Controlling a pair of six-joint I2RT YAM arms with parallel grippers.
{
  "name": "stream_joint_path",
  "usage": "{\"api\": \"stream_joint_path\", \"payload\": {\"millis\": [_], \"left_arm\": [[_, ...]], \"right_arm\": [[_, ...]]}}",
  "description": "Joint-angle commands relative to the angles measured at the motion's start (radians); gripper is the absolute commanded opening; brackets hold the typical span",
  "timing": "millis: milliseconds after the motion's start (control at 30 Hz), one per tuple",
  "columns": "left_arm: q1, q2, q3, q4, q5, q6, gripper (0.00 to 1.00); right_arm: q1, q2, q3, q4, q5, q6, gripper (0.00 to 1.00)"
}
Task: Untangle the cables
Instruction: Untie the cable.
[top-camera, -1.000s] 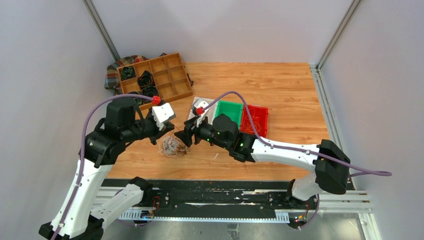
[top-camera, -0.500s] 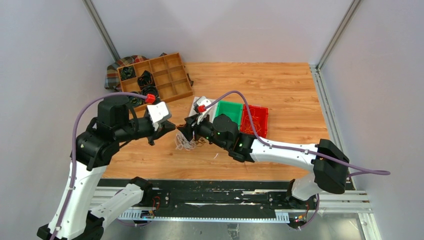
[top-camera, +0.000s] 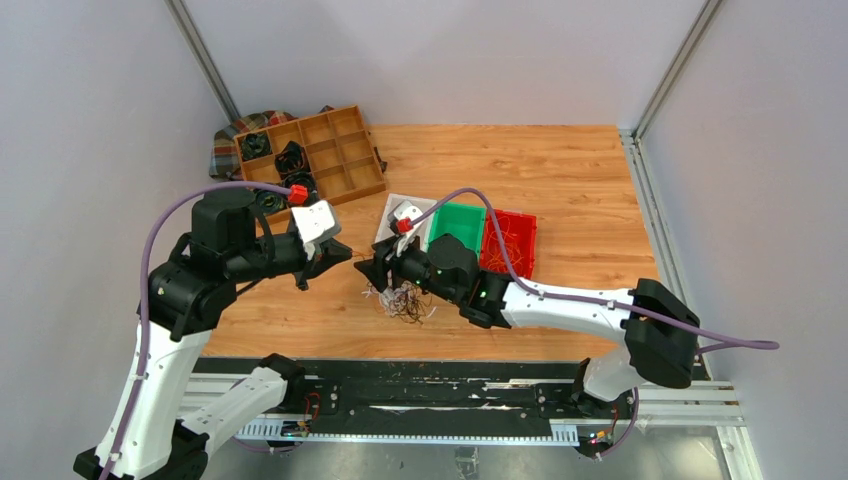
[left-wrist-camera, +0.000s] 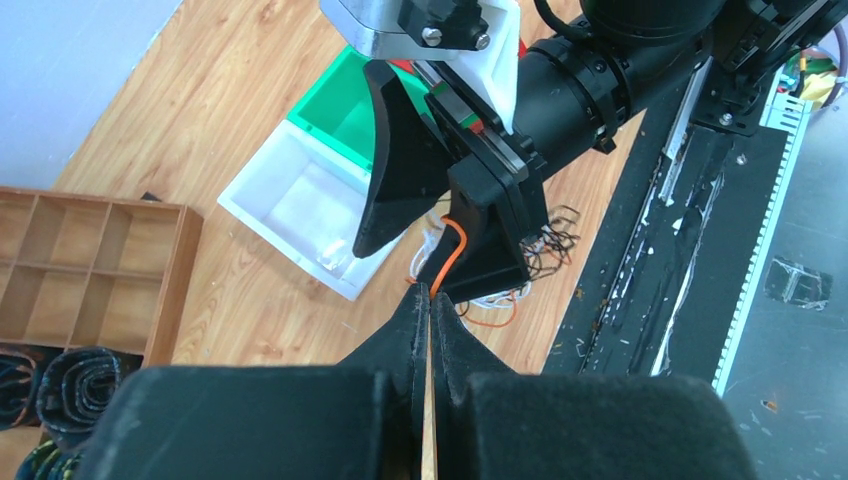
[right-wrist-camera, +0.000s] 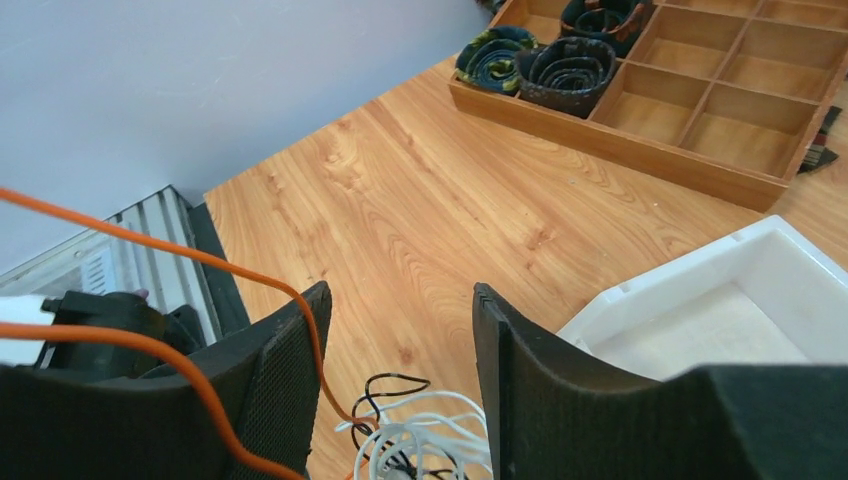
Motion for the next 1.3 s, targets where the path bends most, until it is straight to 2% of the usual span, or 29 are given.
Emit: {"api": "stream_joint_path", "payload": {"millis": [0,200,367,633,767,967,1267], "left_arm": [[0.004,-0.01,0.02,0.007,-0.001,0.005,0.01],[0.004,-0.009,0.016,0.006,-0.006,0.013,0.0],[0.003,0.0,0.022,0.006,-0.002,0.009,0.01],[0.003,-0.004,0.027,0.006,-0.006,0.006,0.0],[0.004,-0.001,0.03,0.006,0.01,-0.001,0.01],[0.003,0.035,0.056,0.008,0.069,-0.036,0.01],[-0.012,0.107,0.173,0.008,0.099,-0.085,0.01]], "right_arm": [[0.004,-0.051,-0.022,0.009,-0.068,-0.003,0.55],[0.004,-0.094,-0.058,-0.019,-0.136,-0.003,0.61],[0.004,-0.101,-0.049,-0.017,-0.145,0.002,0.61],[0.004,-0.089,-0.024,-0.007,-0.115,0.003,0.5],[0.004,-0.086,-0.027,-0.001,-0.059,0.004,0.48],[0.017,-0.004,-0.005,0.074,-0.004,0.014,0.55],[0.067,0.183,-0.013,0.174,0.115,0.017,0.57]]}}
